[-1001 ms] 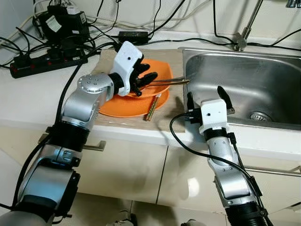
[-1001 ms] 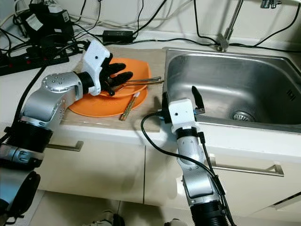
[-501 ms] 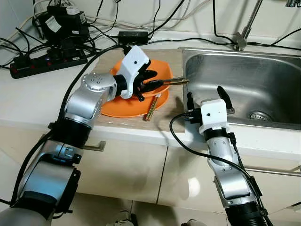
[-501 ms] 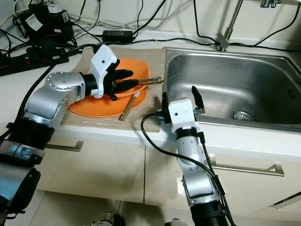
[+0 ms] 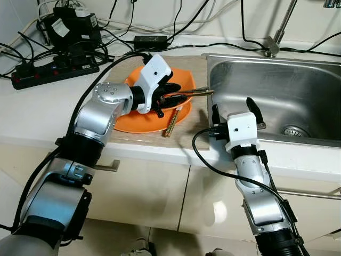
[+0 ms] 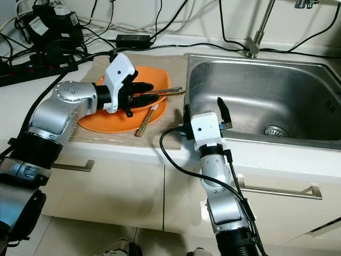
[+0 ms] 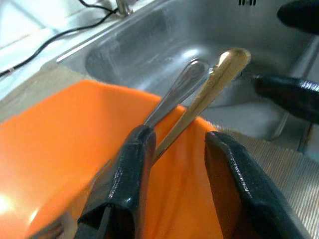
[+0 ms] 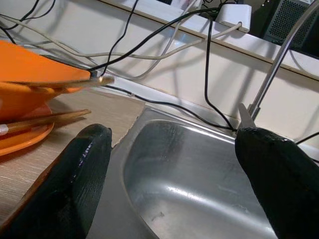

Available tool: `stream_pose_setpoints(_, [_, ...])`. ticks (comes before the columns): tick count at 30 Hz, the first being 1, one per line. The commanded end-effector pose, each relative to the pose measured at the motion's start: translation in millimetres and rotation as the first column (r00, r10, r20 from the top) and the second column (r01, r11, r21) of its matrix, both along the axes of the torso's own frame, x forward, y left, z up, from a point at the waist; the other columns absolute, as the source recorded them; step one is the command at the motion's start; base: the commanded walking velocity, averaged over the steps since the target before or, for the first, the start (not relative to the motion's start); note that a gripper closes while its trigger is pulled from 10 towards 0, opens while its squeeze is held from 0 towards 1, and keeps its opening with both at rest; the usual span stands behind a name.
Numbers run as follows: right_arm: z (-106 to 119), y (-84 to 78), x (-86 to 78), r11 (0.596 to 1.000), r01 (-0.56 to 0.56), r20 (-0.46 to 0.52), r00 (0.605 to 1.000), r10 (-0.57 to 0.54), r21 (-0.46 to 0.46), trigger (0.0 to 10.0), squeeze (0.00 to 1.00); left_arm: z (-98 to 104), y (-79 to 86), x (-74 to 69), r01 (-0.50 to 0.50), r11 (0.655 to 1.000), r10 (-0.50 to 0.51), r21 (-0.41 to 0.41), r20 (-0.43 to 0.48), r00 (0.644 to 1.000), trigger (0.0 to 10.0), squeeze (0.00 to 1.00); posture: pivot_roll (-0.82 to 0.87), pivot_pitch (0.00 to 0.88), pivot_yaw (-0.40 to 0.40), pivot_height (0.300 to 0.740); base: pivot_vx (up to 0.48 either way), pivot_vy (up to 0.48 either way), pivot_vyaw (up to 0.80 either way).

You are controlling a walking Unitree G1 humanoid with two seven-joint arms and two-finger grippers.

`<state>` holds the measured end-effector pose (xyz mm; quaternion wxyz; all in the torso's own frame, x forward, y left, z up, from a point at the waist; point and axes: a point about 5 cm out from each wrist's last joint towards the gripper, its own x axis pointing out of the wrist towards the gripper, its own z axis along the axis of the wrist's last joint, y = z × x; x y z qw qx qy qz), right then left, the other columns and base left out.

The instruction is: Kitchen organization

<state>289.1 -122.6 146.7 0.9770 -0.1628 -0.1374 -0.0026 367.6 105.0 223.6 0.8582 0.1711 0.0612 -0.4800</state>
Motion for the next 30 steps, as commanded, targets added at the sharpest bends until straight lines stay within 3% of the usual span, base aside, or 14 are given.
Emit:
stream_pose_setpoints(1, [1.8,0.1,-1.2,1.0,0.0,0.012,1.0,0.0,-0.002,10.0,0.0,0.7,0.6,1.9,0.008,0.999,-0.008,0.039,-0.003,1.0,10.0,0.0,-0.02,0.0,0.048,0.707,0.0,0.0,0.0])
stream_pose_setpoints(20, [1.9,-0.7,-3.1,1.0,0.002,0.01,1.0,-0.002,-0.004,10.0,0.0,-8.9,11.2,11.7,-0.037,0.992,0.04,0.122,-0.029,0.999,10.0,0.0,-0.03,0.008,0.048,0.707,0.0,0.0,0.0])
stream_pose_setpoints(21, [1.9,-0.7,-3.2,1.0,0.002,0.01,1.0,-0.002,-0.004,10.0,0.0,-9.0,11.6,11.8,-0.04,0.992,0.044,0.121,-0.031,0.999,4.2,0.0,-0.03,0.009,0.047,0.707,0.0,0.0,0.0])
stream_pose_setpoints(22, [1.9,-0.7,-3.2,1.0,0.002,0.01,1.0,-0.002,-0.004,10.0,0.0,-9.0,11.6,11.8,-0.04,0.992,0.044,0.121,-0.031,0.999,4.2,0.0,-0.03,0.009,0.047,0.707,0.0,0.0,0.0])
stream_pose_setpoints(23, [1.5,-0.4,-2.9,1.0,0.001,0.008,1.0,-0.001,-0.004,10.0,0.0,-9.6,13.4,12.1,-0.046,0.992,0.051,0.117,-0.039,0.998,0.0,0.0,-0.02,0.012,0.047,0.707,0.0,0.0,0.0])
stream_pose_setpoints(30, [0.9,0.0,-3.1,1.0,-0.002,0.004,1.0,0.002,-0.004,10.0,0.0,-9.0,17.7,13.1,-0.062,0.993,0.066,0.103,-0.04,0.997,0.0,0.0,-0.02,0.015,0.043,0.707,0.0,0.0,0.0])
